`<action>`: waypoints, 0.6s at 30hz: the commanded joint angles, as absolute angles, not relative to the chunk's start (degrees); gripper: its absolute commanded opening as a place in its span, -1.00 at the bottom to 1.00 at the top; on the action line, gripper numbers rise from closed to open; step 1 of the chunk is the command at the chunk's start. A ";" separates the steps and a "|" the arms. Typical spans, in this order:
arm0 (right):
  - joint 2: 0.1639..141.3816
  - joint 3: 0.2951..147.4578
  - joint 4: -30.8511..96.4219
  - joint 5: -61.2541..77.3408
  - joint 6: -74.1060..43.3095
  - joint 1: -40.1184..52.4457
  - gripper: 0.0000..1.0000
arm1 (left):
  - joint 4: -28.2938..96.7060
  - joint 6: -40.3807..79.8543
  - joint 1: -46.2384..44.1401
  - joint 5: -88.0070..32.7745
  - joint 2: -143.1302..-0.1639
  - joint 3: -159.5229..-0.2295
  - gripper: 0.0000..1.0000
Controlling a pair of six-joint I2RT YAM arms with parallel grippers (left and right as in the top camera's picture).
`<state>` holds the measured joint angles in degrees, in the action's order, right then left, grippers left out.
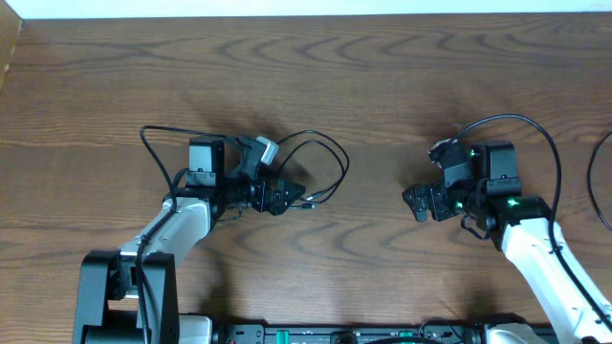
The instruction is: Untangle cables
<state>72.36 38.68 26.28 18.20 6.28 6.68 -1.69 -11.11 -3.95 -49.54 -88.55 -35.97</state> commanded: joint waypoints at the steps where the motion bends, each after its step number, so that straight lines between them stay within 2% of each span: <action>1: 72.93 38.39 26.15 18.39 5.63 6.92 0.98 | -2.52 -8.91 -3.99 -41.76 -88.64 -35.97 0.99; 8: 72.95 38.39 25.93 18.41 5.63 6.92 0.98 | -2.28 -2.33 -3.99 -27.62 -88.66 -35.94 0.98; 18: 72.93 38.39 25.47 18.72 5.63 6.92 0.99 | 0.40 -1.32 -3.99 -25.87 -89.84 -35.94 0.96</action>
